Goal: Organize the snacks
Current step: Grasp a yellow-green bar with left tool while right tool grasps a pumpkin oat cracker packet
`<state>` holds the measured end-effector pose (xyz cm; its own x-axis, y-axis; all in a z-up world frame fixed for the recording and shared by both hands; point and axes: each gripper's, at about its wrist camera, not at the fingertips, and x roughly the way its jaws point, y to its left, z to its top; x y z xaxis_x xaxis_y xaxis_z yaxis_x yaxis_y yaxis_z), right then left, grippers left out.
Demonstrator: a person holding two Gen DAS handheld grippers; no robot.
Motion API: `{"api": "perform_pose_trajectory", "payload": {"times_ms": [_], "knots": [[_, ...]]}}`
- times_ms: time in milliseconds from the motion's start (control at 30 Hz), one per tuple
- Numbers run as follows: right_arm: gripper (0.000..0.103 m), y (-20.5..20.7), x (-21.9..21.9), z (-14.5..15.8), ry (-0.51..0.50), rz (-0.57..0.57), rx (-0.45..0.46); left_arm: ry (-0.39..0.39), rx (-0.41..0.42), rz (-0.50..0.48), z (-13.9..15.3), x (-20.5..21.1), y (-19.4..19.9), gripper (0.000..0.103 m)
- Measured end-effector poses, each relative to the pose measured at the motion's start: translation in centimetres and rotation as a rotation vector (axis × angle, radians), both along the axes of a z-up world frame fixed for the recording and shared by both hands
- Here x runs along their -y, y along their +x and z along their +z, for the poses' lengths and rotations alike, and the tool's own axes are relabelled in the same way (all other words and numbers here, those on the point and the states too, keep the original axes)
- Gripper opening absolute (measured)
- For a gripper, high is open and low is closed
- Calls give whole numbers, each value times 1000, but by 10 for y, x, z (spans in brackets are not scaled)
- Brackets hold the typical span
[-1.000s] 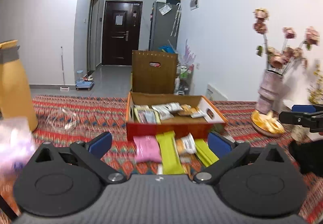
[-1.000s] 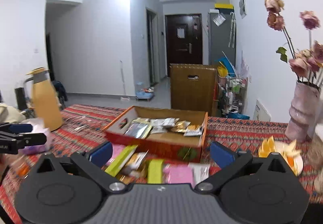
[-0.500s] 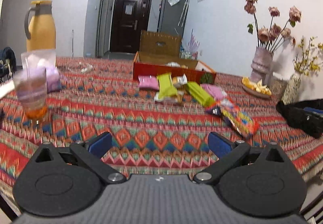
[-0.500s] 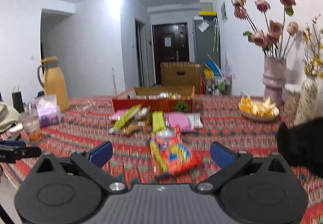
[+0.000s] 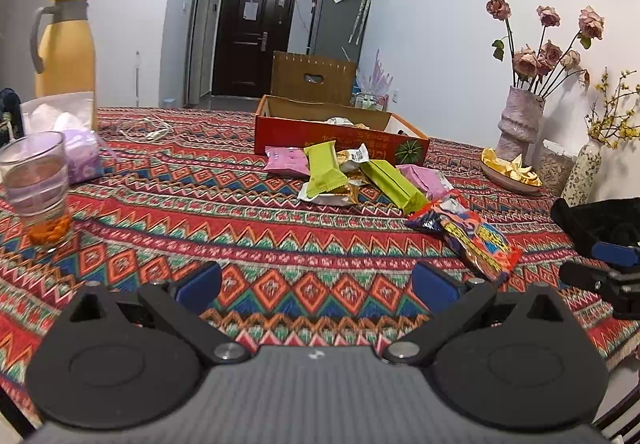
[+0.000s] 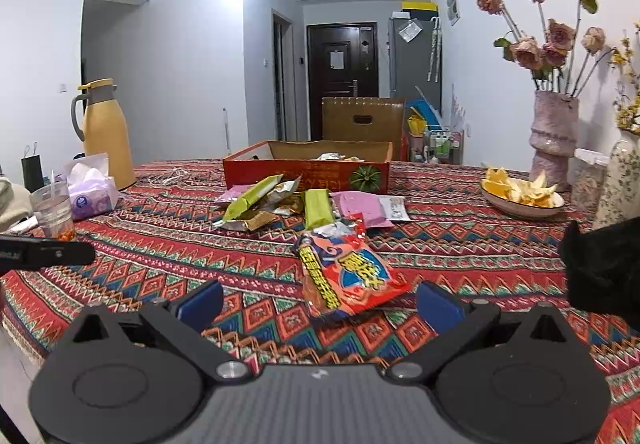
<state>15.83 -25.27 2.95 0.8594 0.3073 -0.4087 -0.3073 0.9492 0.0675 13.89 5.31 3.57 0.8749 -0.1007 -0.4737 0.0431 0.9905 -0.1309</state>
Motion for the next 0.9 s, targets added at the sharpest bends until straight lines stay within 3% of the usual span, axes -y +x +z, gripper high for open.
{"api": "perform_pose_trajectory", "payload": {"times_ms": [233,300,400,467,533,633,667,733,900], "knots": [[100,53,-20,2,-40,54,-20,-52,-69,-29,5,-6,108,101],[99,70,-27,3,-58,67,-23,-58,-50,-53,4,-4,150,97],[99,98,-38,0,-74,85,-38,5,-39,-105,-7,7,216,85],[94,118,-48,-3,-94,99,-60,11,-79,-126,-19,11,259,74],[93,135,-59,-6,-121,127,-75,-33,-123,-134,-29,8,285,70],[93,157,-75,-9,-166,172,-85,-146,-139,-121,-39,-4,306,67],[93,165,-81,-10,-177,188,-89,-168,-143,-110,-42,-6,309,57],[93,181,-95,-13,-194,219,-98,-159,-153,-136,-44,-5,311,40],[93,220,-135,-18,-239,317,-107,-151,-166,-141,-34,-16,301,38]]}}
